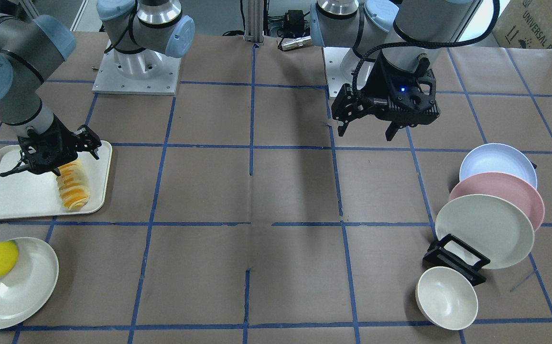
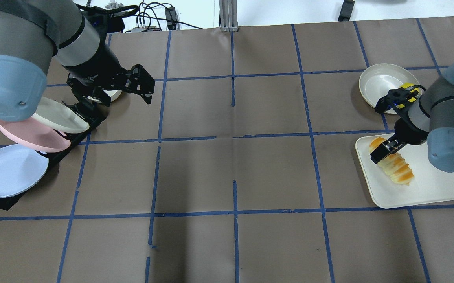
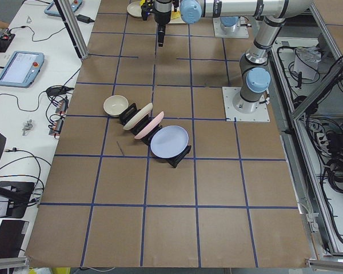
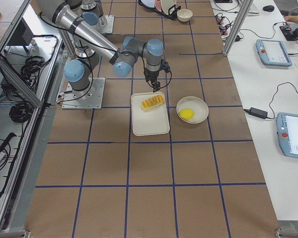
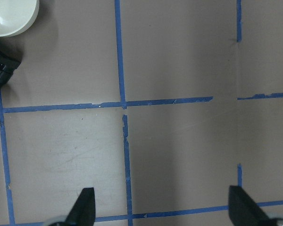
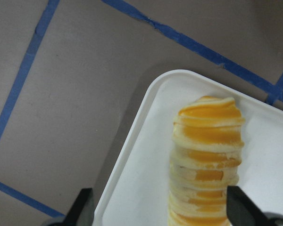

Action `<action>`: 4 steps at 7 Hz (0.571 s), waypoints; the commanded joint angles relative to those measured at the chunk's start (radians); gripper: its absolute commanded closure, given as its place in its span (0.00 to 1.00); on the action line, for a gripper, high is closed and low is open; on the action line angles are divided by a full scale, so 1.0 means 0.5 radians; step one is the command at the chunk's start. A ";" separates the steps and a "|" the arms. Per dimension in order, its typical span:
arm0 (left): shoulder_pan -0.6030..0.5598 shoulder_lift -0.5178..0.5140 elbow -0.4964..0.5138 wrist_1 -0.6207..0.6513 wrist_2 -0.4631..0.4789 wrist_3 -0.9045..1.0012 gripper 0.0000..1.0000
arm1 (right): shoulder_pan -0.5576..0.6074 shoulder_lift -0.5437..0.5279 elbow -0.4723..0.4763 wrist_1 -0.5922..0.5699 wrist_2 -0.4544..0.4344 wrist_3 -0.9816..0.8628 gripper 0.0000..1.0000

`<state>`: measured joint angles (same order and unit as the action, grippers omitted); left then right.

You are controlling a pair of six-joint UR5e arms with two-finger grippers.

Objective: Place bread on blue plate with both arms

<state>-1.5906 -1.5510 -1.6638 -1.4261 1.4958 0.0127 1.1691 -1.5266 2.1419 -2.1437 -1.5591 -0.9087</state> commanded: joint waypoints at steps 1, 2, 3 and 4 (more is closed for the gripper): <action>0.009 -0.009 -0.007 -0.001 0.000 0.002 0.00 | -0.022 0.058 0.002 -0.081 0.004 -0.045 0.01; 0.012 -0.006 -0.013 -0.004 0.012 0.029 0.00 | -0.025 0.098 0.005 -0.151 0.004 -0.130 0.01; 0.036 0.006 -0.013 -0.007 0.027 0.188 0.00 | -0.046 0.150 0.005 -0.204 0.007 -0.146 0.01; 0.146 0.010 -0.013 -0.031 0.030 0.323 0.00 | -0.056 0.202 0.002 -0.241 0.007 -0.146 0.01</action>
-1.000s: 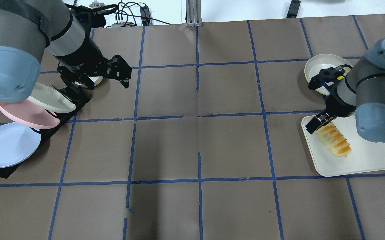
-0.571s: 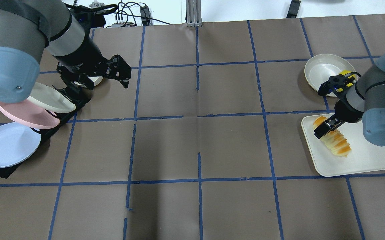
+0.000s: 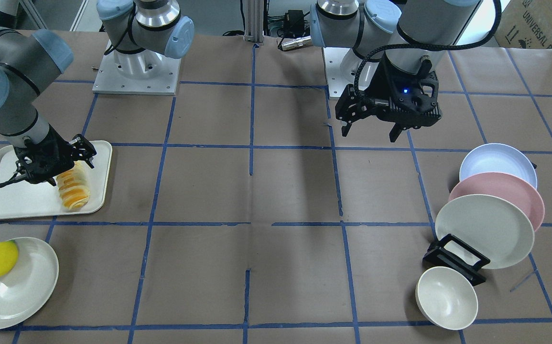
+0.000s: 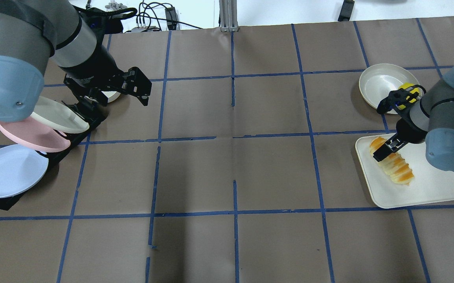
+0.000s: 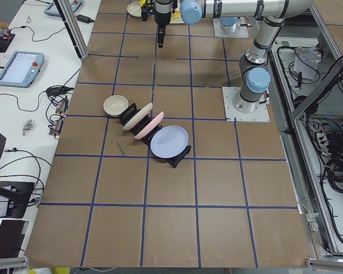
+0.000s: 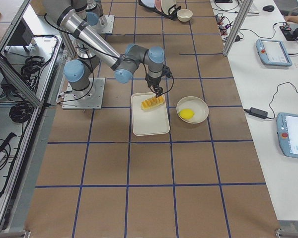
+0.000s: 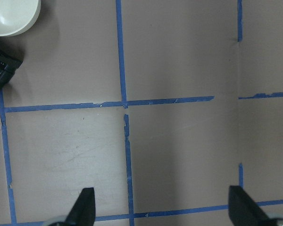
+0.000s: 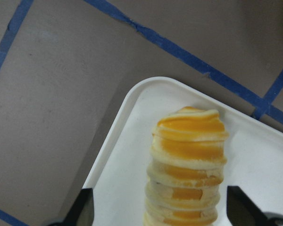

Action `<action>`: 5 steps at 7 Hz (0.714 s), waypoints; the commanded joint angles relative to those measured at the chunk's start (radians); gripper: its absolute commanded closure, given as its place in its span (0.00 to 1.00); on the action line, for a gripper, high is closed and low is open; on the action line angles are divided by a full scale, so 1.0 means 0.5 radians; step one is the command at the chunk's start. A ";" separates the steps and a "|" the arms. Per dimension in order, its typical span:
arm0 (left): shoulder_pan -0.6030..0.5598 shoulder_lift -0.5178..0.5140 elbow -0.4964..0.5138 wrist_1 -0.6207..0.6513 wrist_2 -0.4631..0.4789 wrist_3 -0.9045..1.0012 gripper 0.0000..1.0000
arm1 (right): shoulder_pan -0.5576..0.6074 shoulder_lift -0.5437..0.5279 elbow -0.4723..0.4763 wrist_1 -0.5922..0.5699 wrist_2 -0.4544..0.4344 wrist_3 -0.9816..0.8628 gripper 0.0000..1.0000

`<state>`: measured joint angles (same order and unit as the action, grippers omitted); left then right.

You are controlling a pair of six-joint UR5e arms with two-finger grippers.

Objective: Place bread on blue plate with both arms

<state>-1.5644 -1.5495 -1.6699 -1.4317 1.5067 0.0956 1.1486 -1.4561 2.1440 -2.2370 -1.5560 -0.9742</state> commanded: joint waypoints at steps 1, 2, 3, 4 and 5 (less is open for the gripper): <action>0.201 0.007 -0.001 -0.020 -0.010 0.231 0.00 | -0.030 0.077 -0.002 -0.103 0.001 -0.015 0.01; 0.202 0.013 -0.001 -0.042 -0.010 0.244 0.00 | -0.054 0.117 -0.002 -0.131 0.001 -0.015 0.01; 0.196 0.013 0.011 -0.045 -0.022 0.247 0.00 | -0.109 0.178 0.001 -0.161 0.034 -0.021 0.01; 0.226 0.019 -0.004 -0.051 -0.001 0.302 0.00 | -0.149 0.236 0.001 -0.174 0.059 -0.076 0.01; 0.275 0.028 -0.001 -0.088 0.030 0.558 0.00 | -0.150 0.237 0.007 -0.186 0.068 -0.080 0.01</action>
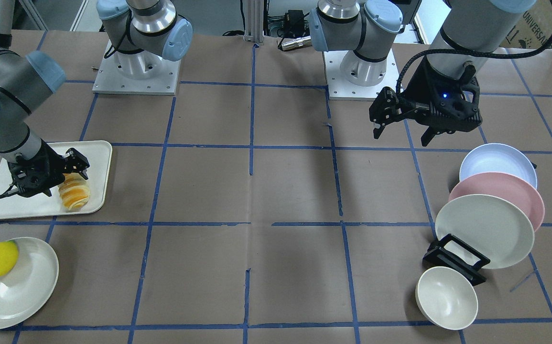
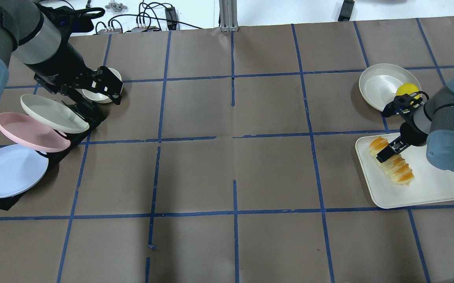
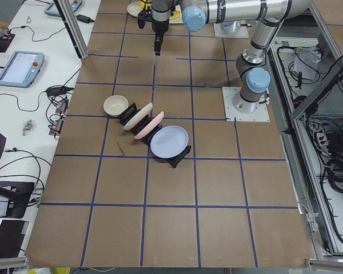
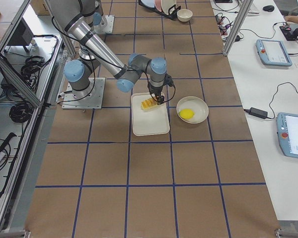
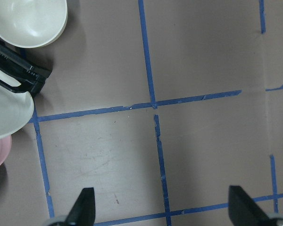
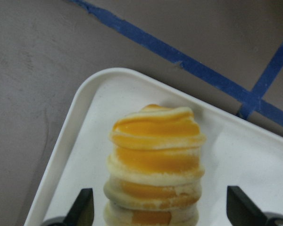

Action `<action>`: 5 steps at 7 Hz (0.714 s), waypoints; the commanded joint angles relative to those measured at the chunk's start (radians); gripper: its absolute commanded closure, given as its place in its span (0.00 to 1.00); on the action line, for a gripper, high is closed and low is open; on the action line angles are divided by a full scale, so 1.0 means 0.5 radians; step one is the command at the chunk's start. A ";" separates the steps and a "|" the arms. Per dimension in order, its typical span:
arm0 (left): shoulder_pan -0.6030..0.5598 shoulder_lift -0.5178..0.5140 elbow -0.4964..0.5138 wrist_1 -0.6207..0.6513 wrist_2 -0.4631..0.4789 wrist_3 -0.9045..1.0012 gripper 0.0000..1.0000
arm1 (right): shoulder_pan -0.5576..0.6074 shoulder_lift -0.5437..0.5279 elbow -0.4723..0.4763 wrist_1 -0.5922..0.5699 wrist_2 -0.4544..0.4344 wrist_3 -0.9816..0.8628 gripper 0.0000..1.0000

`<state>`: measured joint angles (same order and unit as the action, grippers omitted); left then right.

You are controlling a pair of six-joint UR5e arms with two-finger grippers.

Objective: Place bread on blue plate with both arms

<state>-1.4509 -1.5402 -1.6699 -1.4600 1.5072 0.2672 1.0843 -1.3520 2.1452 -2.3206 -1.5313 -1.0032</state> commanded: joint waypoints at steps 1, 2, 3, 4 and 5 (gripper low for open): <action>0.164 0.006 -0.004 -0.092 0.157 0.317 0.00 | -0.021 0.011 0.075 -0.019 0.062 -0.021 0.01; 0.259 0.003 -0.004 -0.132 0.164 0.370 0.00 | -0.018 -0.002 0.148 -0.074 0.068 -0.021 0.02; 0.336 0.000 -0.004 -0.127 0.173 0.614 0.00 | -0.018 0.013 0.173 -0.156 0.071 -0.018 0.12; 0.483 -0.012 -0.004 -0.120 0.173 0.935 0.00 | -0.018 0.010 0.167 -0.157 0.062 -0.006 0.48; 0.742 -0.039 -0.004 -0.105 0.164 1.205 0.00 | -0.018 0.010 0.158 -0.157 0.041 -0.003 0.91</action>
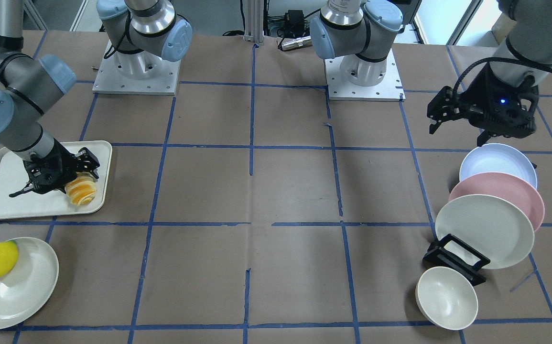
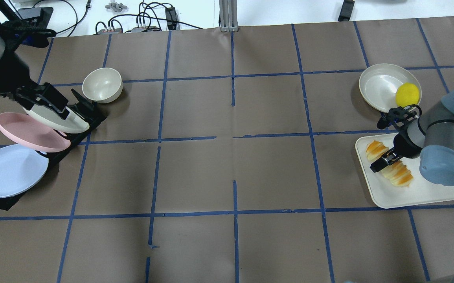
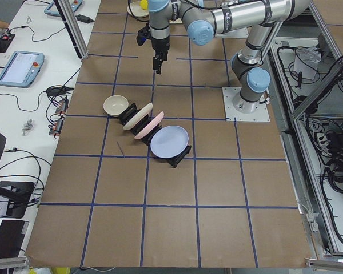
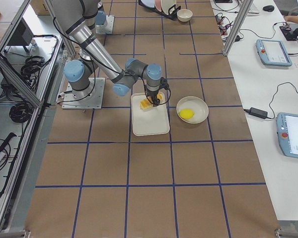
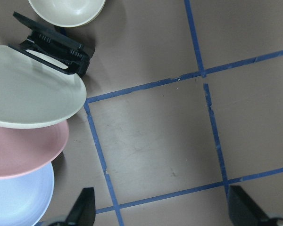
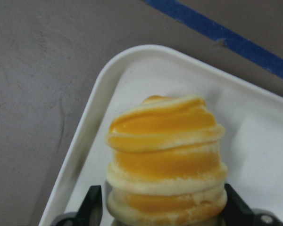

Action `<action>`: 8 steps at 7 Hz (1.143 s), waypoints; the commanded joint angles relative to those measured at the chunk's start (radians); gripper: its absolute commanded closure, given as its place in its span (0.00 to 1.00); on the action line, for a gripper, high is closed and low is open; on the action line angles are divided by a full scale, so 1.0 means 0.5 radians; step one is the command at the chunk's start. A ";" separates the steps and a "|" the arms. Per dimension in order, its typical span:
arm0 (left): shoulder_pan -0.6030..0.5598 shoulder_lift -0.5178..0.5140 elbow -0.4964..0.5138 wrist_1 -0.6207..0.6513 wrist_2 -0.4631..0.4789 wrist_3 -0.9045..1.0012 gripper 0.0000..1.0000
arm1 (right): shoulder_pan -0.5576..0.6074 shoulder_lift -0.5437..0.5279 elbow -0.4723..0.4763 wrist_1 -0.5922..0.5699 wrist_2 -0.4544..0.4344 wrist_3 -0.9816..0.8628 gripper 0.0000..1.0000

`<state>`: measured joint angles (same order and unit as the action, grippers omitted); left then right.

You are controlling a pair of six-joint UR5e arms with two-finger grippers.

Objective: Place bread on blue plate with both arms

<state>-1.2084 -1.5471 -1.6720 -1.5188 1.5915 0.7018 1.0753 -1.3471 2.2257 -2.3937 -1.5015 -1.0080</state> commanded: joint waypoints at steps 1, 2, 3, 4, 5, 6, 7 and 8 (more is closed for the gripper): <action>0.591 -0.093 0.006 -0.003 -0.026 0.640 0.00 | 0.000 -0.006 -0.009 -0.008 -0.019 0.007 0.95; 0.807 -0.148 0.021 0.015 -0.029 0.977 0.00 | 0.000 -0.024 -0.024 0.013 -0.028 0.010 0.95; 0.991 -0.225 0.082 0.070 -0.026 1.317 0.00 | 0.003 -0.139 -0.070 0.108 -0.034 0.019 0.95; 1.145 -0.353 0.140 0.126 -0.038 1.433 0.00 | 0.015 -0.271 -0.149 0.212 -0.095 0.168 0.93; 1.153 -0.533 0.187 0.129 -0.126 1.437 0.00 | 0.040 -0.333 -0.278 0.237 -0.147 0.257 0.93; 1.153 -0.723 0.233 0.150 -0.206 1.437 0.00 | 0.082 -0.358 -0.382 0.256 -0.166 0.288 0.92; 1.150 -0.862 0.300 0.163 -0.216 1.440 0.00 | 0.150 -0.383 -0.441 0.259 -0.233 0.483 0.93; 1.144 -0.952 0.322 0.163 -0.280 1.437 0.00 | 0.254 -0.428 -0.448 0.323 -0.237 0.631 0.93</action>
<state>-0.6351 -1.9555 -1.5327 -1.4407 1.4819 1.4199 1.1504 -1.5371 2.0212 -2.2580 -1.6060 -0.7811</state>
